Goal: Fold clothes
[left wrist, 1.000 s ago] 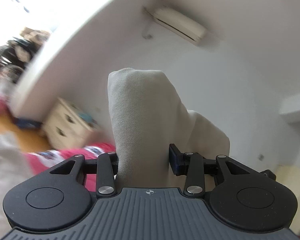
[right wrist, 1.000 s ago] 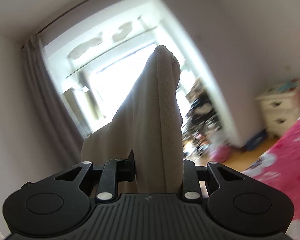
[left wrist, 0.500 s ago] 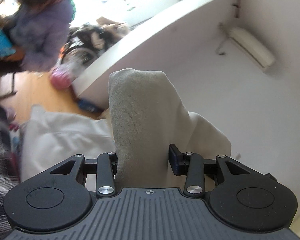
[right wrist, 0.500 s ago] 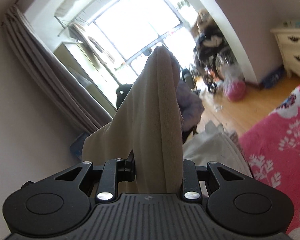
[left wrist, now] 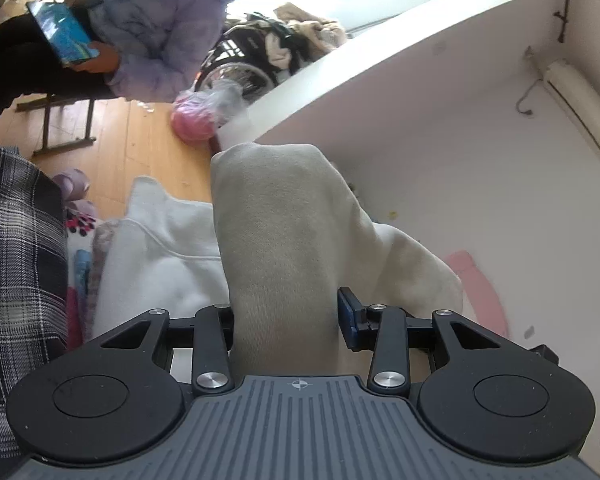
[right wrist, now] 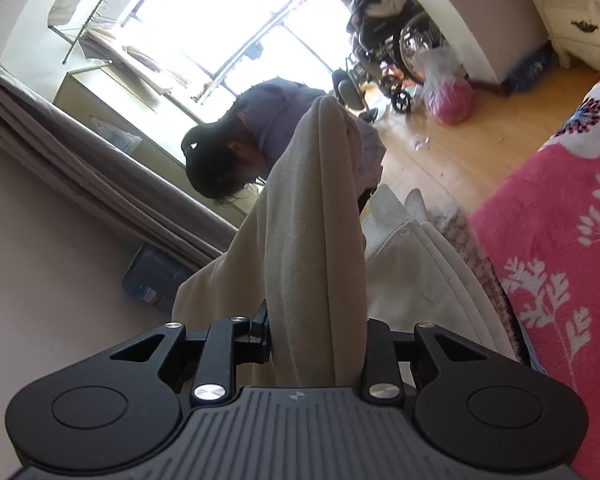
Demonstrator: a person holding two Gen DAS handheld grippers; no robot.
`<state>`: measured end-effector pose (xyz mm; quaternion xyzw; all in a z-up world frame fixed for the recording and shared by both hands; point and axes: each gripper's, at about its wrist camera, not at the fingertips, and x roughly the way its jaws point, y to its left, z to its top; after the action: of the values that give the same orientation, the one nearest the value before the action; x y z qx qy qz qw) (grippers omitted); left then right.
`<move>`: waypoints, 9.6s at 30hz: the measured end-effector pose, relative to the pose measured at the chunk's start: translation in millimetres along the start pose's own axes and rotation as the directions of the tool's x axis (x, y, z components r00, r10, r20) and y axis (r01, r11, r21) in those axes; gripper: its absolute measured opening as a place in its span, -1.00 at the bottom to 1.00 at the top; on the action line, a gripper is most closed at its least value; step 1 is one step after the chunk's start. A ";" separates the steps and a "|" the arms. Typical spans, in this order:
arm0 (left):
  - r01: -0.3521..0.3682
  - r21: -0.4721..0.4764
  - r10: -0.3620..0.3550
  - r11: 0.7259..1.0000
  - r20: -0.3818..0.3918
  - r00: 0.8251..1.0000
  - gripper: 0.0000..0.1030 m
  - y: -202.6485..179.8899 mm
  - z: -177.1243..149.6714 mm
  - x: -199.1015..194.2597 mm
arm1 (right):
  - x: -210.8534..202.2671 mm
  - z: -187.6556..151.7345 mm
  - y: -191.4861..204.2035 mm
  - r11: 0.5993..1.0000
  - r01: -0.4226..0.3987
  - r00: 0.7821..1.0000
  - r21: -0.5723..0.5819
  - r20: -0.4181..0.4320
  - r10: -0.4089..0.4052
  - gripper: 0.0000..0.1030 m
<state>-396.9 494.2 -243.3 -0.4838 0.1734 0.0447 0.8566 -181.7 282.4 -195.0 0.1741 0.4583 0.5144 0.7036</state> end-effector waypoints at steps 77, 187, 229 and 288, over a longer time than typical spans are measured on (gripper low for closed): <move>-0.210 0.673 0.336 0.709 -0.061 0.940 0.29 -69.3 -85.5 -42.4 | -7.5 -126.0 32.2 0.810 0.332 0.939 -0.484 0.092 -0.331 -0.27; -0.178 0.916 0.359 0.359 0.041 0.932 0.45 -78.1 -156.2 -34.6 | -182.9 -118.8 20.4 0.872 0.451 0.884 -0.191 0.233 -0.406 -0.35; 0.065 0.996 0.356 -0.061 -0.039 0.934 -0.55 -148.9 -221.9 40.8 | -78.8 -112.8 -145.5 0.767 -0.432 0.897 0.474 0.134 0.422 -0.03; -0.047 0.995 0.306 -0.092 0.074 0.949 -0.20 -119.5 -232.1 4.0 | -48.0 -82.1 -66.1 0.890 -0.220 0.973 0.400 0.032 0.227 -0.80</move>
<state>-422.9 234.8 -256.9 0.3187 0.2882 -0.0260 0.9026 -214.5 194.3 -262.7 0.3620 0.5361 0.4884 0.5856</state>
